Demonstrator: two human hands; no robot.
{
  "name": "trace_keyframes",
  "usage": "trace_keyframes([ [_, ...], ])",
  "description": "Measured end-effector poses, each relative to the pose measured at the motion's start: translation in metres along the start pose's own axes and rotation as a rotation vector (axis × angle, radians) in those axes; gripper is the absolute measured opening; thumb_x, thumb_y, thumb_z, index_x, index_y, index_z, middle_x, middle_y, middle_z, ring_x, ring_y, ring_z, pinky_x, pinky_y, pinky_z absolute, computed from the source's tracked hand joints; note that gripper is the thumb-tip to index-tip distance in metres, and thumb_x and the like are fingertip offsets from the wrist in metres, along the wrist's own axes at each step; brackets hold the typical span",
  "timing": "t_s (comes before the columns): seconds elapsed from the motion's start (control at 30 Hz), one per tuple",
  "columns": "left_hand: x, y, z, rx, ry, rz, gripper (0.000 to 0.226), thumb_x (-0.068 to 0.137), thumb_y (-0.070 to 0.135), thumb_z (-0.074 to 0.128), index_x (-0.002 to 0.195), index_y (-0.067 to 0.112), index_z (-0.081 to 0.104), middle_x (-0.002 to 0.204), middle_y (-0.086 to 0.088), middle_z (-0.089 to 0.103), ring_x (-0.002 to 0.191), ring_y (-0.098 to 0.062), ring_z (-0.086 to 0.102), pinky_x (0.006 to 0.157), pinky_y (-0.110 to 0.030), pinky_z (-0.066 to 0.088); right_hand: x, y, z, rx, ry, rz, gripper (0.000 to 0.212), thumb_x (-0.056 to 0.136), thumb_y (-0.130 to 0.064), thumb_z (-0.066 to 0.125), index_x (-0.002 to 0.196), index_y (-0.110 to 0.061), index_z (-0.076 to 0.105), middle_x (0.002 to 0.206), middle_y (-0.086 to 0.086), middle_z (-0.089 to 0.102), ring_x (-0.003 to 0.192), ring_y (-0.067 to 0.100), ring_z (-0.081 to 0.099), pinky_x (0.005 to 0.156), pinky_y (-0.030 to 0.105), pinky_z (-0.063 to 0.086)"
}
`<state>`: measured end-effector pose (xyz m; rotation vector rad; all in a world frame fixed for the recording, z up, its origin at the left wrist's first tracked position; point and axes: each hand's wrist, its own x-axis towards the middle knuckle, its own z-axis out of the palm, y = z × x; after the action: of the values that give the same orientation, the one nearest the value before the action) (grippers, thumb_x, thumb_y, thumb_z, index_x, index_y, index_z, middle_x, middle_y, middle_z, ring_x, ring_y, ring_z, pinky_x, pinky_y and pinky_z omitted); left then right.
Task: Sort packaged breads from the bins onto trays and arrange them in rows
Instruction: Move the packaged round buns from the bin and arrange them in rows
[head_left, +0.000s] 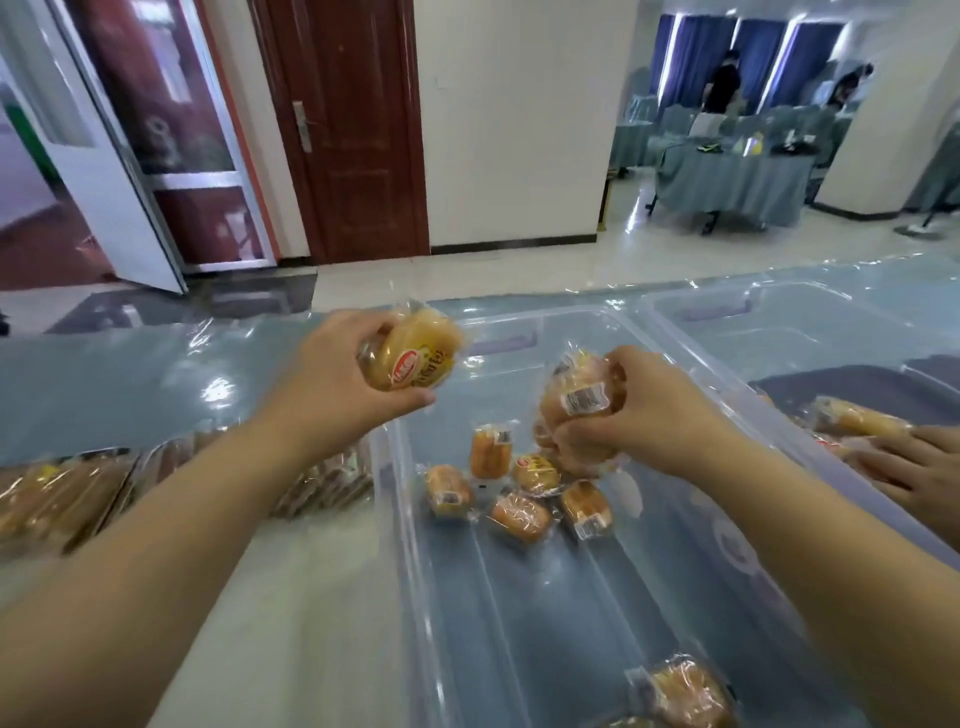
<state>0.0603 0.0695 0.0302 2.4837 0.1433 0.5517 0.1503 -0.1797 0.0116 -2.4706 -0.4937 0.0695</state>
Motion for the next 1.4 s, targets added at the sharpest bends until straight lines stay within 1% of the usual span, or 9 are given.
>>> trace_keyframes([
  [0.13, -0.044, -0.017, -0.036, -0.211, 0.1, -0.081, 0.056, 0.062, 0.036, 0.084, 0.108, 0.036, 0.051, 0.103, 0.012, 0.055, 0.083, 0.001, 0.055, 0.063, -0.009, 0.036, -0.03, -0.053, -0.001, 0.208, 0.139, -0.1, 0.052, 0.064, -0.03, 0.086, 0.102, -0.028, 0.051, 0.087, -0.013, 0.063, 0.078, -0.001, 0.06, 0.061, 0.015, 0.044],
  [0.33, -0.116, -0.09, -0.087, -0.307, 0.136, -0.244, 0.071, 0.059, 0.042, 0.084, 0.121, 0.029, 0.053, 0.106, 0.006, 0.063, 0.086, -0.006, 0.063, 0.062, -0.013, 0.043, -0.078, -0.147, 0.041, 0.325, 0.149, -0.187, 0.06, 0.063, -0.032, 0.085, 0.112, -0.027, 0.05, 0.093, -0.014, 0.06, 0.082, -0.001, 0.058, 0.061, 0.011, 0.042],
  [0.5, -0.183, -0.159, -0.123, -0.372, 0.123, -0.321, 0.045, 0.057, 0.033, 0.087, 0.094, 0.03, 0.061, 0.086, 0.015, 0.065, 0.073, 0.0, 0.065, 0.062, -0.02, 0.052, -0.103, -0.213, 0.108, 0.265, 0.005, -0.178, 0.063, 0.06, -0.037, 0.086, 0.11, -0.03, 0.047, 0.097, -0.013, 0.06, 0.086, 0.005, 0.06, 0.072, 0.024, 0.052],
  [0.6, -0.219, -0.202, -0.134, -0.39, 0.068, -0.418, 0.05, 0.06, 0.034, 0.086, 0.103, 0.03, 0.06, 0.095, 0.007, 0.066, 0.079, -0.006, 0.066, 0.062, -0.018, 0.051, -0.11, -0.241, 0.155, 0.182, -0.097, -0.183, 0.061, 0.062, -0.035, 0.086, 0.108, -0.029, 0.046, 0.095, -0.013, 0.058, 0.082, 0.004, 0.058, 0.067, 0.02, 0.05],
  [0.7, -0.247, -0.242, -0.143, -0.413, 0.052, -0.528, 0.059, 0.061, 0.034, 0.086, 0.112, 0.027, 0.057, 0.1, 0.004, 0.067, 0.08, -0.007, 0.067, 0.062, -0.015, 0.048, -0.11, -0.259, 0.202, 0.16, -0.175, -0.183, 0.063, 0.06, -0.033, 0.088, 0.107, -0.028, 0.047, 0.099, -0.005, 0.06, 0.086, 0.01, 0.06, 0.072, 0.028, 0.053],
  [0.83, -0.268, -0.284, -0.156, -0.386, 0.05, -0.61, 0.049, 0.062, 0.034, 0.086, 0.103, 0.03, 0.058, 0.096, 0.005, 0.067, 0.077, -0.006, 0.066, 0.061, -0.017, 0.049, -0.099, -0.276, 0.26, 0.096, -0.247, -0.194, 0.072, 0.058, -0.03, 0.089, 0.117, -0.023, 0.048, 0.111, -0.001, 0.056, 0.096, 0.016, 0.057, 0.084, 0.036, 0.052],
  [0.93, -0.277, -0.313, -0.168, -0.354, 0.083, -0.674, 0.047, 0.064, 0.033, 0.085, 0.102, 0.032, 0.056, 0.096, 0.006, 0.065, 0.08, -0.009, 0.065, 0.062, -0.018, 0.048, -0.085, -0.29, 0.301, 0.086, -0.335, -0.207, 0.076, 0.058, -0.029, 0.088, 0.122, -0.02, 0.048, 0.115, 0.001, 0.052, 0.096, 0.017, 0.056, 0.08, 0.035, 0.054],
  [1.23, -0.318, -0.408, -0.229, -0.262, 0.169, -0.879, 0.047, 0.065, 0.033, 0.084, 0.102, 0.03, 0.057, 0.095, 0.007, 0.066, 0.081, -0.01, 0.065, 0.065, -0.025, 0.049, -0.054, -0.362, 0.41, 0.095, -0.466, -0.244, 0.069, 0.05, -0.052, 0.085, 0.104, -0.025, 0.053, 0.101, -0.004, 0.059, 0.089, 0.016, 0.059, 0.08, 0.041, 0.054],
  [1.4, -0.332, -0.469, -0.273, -0.325, 0.216, -0.9, 0.042, 0.067, 0.026, 0.084, 0.095, 0.035, 0.055, 0.093, 0.008, 0.067, 0.084, -0.011, 0.065, 0.07, -0.028, 0.053, -0.054, -0.423, 0.467, 0.063, -0.472, -0.258, 0.068, 0.056, -0.053, 0.084, 0.109, -0.026, 0.05, 0.106, -0.005, 0.054, 0.089, 0.014, 0.055, 0.076, 0.032, 0.05],
])
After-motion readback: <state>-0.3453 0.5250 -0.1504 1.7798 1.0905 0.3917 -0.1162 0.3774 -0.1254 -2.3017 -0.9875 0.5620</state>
